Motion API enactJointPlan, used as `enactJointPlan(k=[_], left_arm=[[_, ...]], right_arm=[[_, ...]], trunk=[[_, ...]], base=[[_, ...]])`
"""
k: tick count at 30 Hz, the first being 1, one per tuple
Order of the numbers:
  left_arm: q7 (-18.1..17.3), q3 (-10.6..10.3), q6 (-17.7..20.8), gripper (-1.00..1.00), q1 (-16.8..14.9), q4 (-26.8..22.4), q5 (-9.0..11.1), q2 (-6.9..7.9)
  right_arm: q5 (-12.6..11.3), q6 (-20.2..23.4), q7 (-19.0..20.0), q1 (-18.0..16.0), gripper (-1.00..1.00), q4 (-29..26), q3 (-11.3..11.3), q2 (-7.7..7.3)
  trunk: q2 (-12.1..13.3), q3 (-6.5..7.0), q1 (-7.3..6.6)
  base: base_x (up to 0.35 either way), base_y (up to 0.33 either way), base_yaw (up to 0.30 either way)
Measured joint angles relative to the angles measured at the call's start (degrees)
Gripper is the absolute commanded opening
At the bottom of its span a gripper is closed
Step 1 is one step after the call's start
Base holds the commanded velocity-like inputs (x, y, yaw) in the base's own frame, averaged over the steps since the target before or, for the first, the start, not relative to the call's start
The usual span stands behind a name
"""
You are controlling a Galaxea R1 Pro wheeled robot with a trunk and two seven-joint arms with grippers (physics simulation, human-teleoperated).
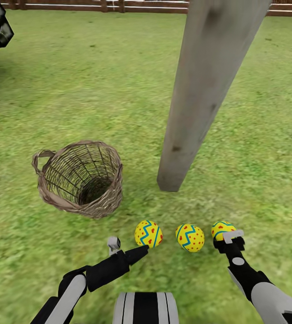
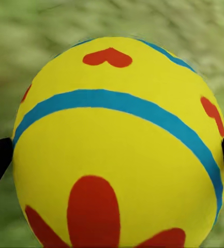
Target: Take the three Easter eggs out of the wicker basket on the lawn in the garden, then place them on the lawn next to a single tree (choose any tree) so that all three eggs are next to the same tree and none are left in the basket.
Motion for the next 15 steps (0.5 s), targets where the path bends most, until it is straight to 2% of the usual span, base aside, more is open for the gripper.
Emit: enactJointPlan(k=[15], left_arm=[[0.0,0.08,0.0,1.0,0.0,0.2,0.03,0.0]], right_arm=[[0.02,-0.17,0.02,0.0,1.0,-0.18,-0.1,0.0]], trunk=[[0.2,3.33,-0.39]], base=[[0.0,0.0,0.0]])
